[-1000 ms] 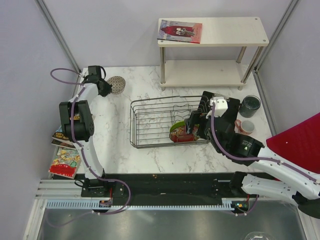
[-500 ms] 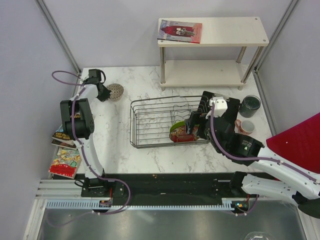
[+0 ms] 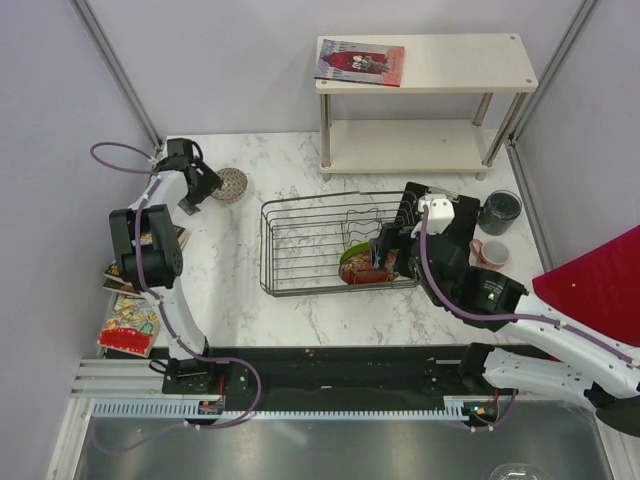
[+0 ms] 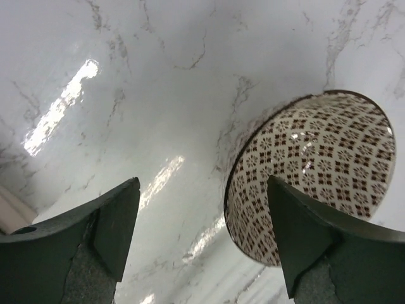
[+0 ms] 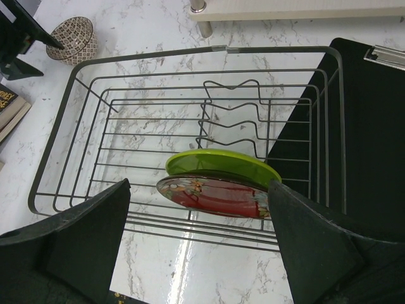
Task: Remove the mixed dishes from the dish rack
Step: Place the bowl at the center of the board, then pick up the plate from the dish rack.
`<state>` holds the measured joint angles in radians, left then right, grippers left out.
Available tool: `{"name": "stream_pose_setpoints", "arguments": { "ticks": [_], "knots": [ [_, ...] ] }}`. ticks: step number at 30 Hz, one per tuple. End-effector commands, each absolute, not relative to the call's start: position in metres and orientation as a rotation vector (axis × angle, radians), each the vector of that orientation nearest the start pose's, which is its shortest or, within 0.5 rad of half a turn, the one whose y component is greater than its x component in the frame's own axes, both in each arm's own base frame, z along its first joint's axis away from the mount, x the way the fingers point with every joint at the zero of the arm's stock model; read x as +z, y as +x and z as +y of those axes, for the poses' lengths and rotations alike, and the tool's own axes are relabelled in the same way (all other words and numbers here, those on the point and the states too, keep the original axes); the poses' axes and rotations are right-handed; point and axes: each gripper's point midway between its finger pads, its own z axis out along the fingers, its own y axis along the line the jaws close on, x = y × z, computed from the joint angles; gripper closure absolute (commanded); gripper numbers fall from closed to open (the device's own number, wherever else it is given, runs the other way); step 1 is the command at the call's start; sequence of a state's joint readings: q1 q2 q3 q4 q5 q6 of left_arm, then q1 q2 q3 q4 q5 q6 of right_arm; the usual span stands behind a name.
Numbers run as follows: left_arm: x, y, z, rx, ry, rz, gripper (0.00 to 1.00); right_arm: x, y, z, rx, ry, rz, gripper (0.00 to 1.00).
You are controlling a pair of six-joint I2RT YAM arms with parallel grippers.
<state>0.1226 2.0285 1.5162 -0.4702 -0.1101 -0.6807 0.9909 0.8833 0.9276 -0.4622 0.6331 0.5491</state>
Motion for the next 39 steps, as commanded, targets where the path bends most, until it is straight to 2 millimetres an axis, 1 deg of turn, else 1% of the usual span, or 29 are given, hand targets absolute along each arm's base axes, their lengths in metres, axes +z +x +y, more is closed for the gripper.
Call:
{"name": "stream_pose_setpoints", "arguments": {
  "ticks": [1, 2, 4, 5, 6, 8, 9, 10, 11, 12, 13, 14, 15, 16, 17, 18, 19, 21, 22, 24, 25, 27, 28, 29, 30, 31, 34, 38, 39],
  "knots": [
    [0.149, 0.491, 0.048, -0.195, -1.017, 2.147, 0.12, 0.266, 0.233, 0.196, 0.402, -0.025, 1.913, 0.04],
    [0.178, 0.487, 0.045, -0.226, -1.002, 2.102, 0.12, 0.264, 0.234, 0.196, 0.391, -0.028, 1.914, 0.02],
    [0.211, 0.481, 0.030, -0.288, -0.966, 2.052, 0.10, 0.261, 0.236, 0.195, 0.373, -0.024, 1.915, 0.02],
    [0.240, 0.472, 0.022, -0.320, -0.928, 2.002, 0.09, 0.258, 0.239, 0.192, 0.338, -0.012, 1.913, 0.02],
    [0.253, 0.467, 0.012, -0.339, -0.900, 1.984, 0.08, 0.257, 0.241, 0.191, 0.326, 0.006, 1.911, 0.02],
    [0.269, 0.453, -0.029, -0.394, -0.792, 1.990, 0.01, 0.253, 0.249, 0.184, 0.246, 0.041, 1.903, 0.02],
    [0.293, 0.442, -0.043, -0.427, -0.732, 1.940, 0.01, 0.252, 0.251, 0.182, 0.224, 0.050, 1.898, 0.02],
    [0.301, 0.432, -0.073, -0.453, -0.643, 1.941, 0.01, 0.251, 0.253, 0.181, 0.204, 0.047, 1.894, 0.02],
    [0.290, 0.422, -0.089, -0.462, -0.594, 1.962, 0.01, 0.249, 0.255, 0.181, 0.183, 0.039, 1.895, 0.02],
    [0.303, 0.409, -0.103, -0.492, -0.536, 1.929, 0.01, 0.250, 0.257, 0.180, 0.166, 0.043, 1.886, 0.02],
    [0.311, 0.399, -0.140, -0.549, -0.412, 1.902, 0.01, 0.249, 0.257, 0.180, 0.156, 0.026, 1.885, 0.02],
    [0.290, 0.389, -0.158, -0.565, -0.337, 1.937, 0.01, 0.250, 0.257, 0.181, 0.158, 0.020, 1.883, 0.02],
    [0.289, 0.381, -0.174, -0.582, -0.243, 1.932, 0.01, 0.252, 0.258, 0.180, 0.159, 0.029, 1.873, 0.02],
    [0.290, 0.369, -0.204, -0.648, -0.142, 1.923, 0.01, 0.253, 0.257, 0.178, 0.160, 0.039, 1.867, 0.02],
    [0.276, 0.364, -0.214, -0.657, -0.094, 1.953, 0.00, 0.259, 0.256, 0.174, 0.175, 0.062, 1.849, 0.02],
    [0.270, 0.359, -0.226, -0.680, -0.039, 1.965, 0.01, 0.264, 0.256, 0.173, 0.195, 0.076, 1.834, 0.02],
    [0.261, 0.351, -0.248, -0.750, 0.080, 1.982, 0.01, 0.269, 0.254, 0.170, 0.213, 0.088, 1.819, 0.02],
    [0.242, 0.342, -0.265, -0.794, 0.183, 2.026, 0.03, 0.291, 0.249, 0.164, 0.287, 0.120, 1.754, 0.02],
    [0.238, 0.330, -0.281, -0.834, 0.291, 2.033, 0.04, 0.294, 0.247, 0.161, 0.308, 0.122, 1.736, 0.02],
    [0.230, 0.319, -0.296, -0.817, 0.401, 2.036, 0.01, 0.316, 0.240, 0.149, 0.363, 0.152, 1.659, 0.02],
    [0.228, 0.308, -0.308, -0.765, 0.516, 2.000, 0.01, 0.316, 0.238, 0.144, 0.364, 0.154, 1.643, 0.02],
    [0.233, 0.298, -0.316, -0.698, 0.649, 1.908, 0.01, 0.328, 0.233, 0.130, 0.372, 0.184, 1.593, 0.02],
    [0.223, 0.287, -0.320, -0.696, 0.690, 1.900, 0.01, 0.329, 0.232, 0.125, 0.364, 0.195, 1.583, 0.03],
    [0.222, 0.281, -0.320, -0.710, 0.703, 1.878, 0.01, 0.331, 0.231, 0.119, 0.352, 0.207, 1.573, 0.03],
    [0.243, 0.280, -0.322, -0.752, 0.682, 1.785, 0.01, 0.330, 0.230, 0.116, 0.340, 0.203, 1.575, 0.03],
    [0.234, 0.270, -0.321, -0.782, 0.706, 1.788, 0.01, 0.329, 0.230, 0.115, 0.332, 0.206, 1.577, 0.03],
    [0.225, 0.252, -0.325, -0.814, 0.831, 1.790, 0.01, 0.322, 0.229, 0.113, 0.319, 0.206, 1.591, 0.03],
    [0.210, 0.247, -0.317, -0.721, 0.857, 1.787, 0.01, 0.316, 0.229, 0.116, 0.324, 0.201, 1.606, 0.03],
    [0.209, 0.247, -0.315, -0.702, 0.865, 1.768, 0.10, 0.315, 0.229, 0.116, 0.324, 0.201, 1.607, 0.03]
  ]
}}
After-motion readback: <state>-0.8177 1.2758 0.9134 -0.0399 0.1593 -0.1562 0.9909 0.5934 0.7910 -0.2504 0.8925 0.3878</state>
